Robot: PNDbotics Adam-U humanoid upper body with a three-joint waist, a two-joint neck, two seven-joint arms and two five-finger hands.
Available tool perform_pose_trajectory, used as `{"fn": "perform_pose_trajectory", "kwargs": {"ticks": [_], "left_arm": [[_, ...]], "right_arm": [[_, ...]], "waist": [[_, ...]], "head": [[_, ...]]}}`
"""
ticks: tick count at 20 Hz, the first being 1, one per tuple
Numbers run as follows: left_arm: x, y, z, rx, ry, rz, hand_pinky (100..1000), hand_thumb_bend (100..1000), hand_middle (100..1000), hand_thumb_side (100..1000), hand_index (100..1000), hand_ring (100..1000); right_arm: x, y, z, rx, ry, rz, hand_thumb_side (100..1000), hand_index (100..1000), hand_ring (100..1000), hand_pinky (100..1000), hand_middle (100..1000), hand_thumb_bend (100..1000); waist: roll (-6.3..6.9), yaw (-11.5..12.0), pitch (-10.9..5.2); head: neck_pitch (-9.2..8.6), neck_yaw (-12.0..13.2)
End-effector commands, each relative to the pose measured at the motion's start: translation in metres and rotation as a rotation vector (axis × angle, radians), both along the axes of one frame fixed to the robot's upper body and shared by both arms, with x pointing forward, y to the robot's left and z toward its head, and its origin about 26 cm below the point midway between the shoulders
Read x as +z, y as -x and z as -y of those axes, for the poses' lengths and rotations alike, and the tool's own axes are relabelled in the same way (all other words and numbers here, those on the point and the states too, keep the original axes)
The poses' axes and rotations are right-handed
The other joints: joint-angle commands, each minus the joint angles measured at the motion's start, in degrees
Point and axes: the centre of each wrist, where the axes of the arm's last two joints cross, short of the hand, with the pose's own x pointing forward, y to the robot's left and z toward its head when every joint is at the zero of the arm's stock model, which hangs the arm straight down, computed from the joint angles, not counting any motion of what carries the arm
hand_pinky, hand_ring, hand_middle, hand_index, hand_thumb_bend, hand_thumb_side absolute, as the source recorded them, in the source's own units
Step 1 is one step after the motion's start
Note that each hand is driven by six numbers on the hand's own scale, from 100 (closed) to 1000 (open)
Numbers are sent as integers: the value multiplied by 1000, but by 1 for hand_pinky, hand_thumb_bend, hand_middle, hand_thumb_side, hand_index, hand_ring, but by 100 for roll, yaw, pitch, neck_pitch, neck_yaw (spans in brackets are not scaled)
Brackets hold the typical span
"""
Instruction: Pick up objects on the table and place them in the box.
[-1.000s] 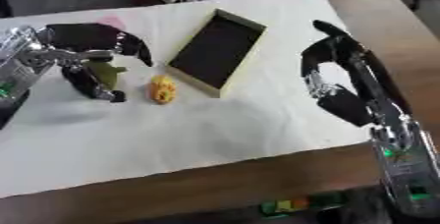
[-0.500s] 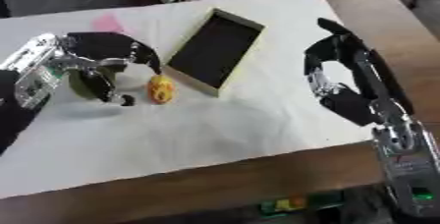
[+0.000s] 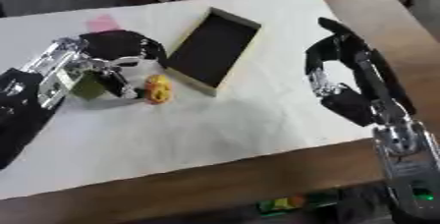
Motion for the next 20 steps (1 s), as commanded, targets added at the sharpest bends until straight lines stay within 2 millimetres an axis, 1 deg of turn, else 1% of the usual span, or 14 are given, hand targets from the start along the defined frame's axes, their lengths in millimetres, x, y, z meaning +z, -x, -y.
{"fn": "perform_pose_trajectory", "kwargs": {"ticks": [1,3,4,6,8,10,13,16,20], "left_arm": [[9,-5,0,1,12,45,798,426,743,131,738,748],[8,-6,1,-4,22,54,795,403,737,132,701,743],[8,-6,1,-6,30,61,790,368,726,131,631,735],[8,-7,0,-8,50,80,783,342,714,129,559,726],[10,-7,-2,-10,73,99,774,313,699,125,466,714],[15,-6,-5,-14,91,116,773,301,692,123,418,712],[27,-5,-10,-22,111,134,770,281,687,121,407,709],[42,-5,-14,-26,141,146,762,256,678,117,409,702],[60,-7,-9,-23,204,145,754,243,671,111,407,694]], "right_arm": [[11,0,-2,13,-1,34,597,954,711,720,614,100],[11,0,-2,13,-1,35,597,954,710,720,614,100],[11,0,-1,12,-1,35,596,954,710,720,614,100],[11,0,-1,10,-2,34,596,954,710,720,614,100],[11,0,-1,10,-2,34,596,954,710,720,614,100],[11,0,-1,10,-3,34,596,954,710,720,613,100],[10,0,-1,9,-2,34,596,954,710,720,613,100],[10,0,-1,13,2,33,596,955,711,721,614,100],[10,0,-3,27,8,32,596,955,711,721,614,100]], "waist": [[-18,-25,-66],[-20,-42,-61],[-22,-49,-58],[-26,-57,-55],[-28,-59,-55],[-27,-63,-58],[-26,-69,-62],[-25,-80,-69],[-25,-132,-77]], "head": [[27,16],[27,15],[27,16],[27,20],[27,17],[27,11],[27,4],[27,0],[27,30]]}}
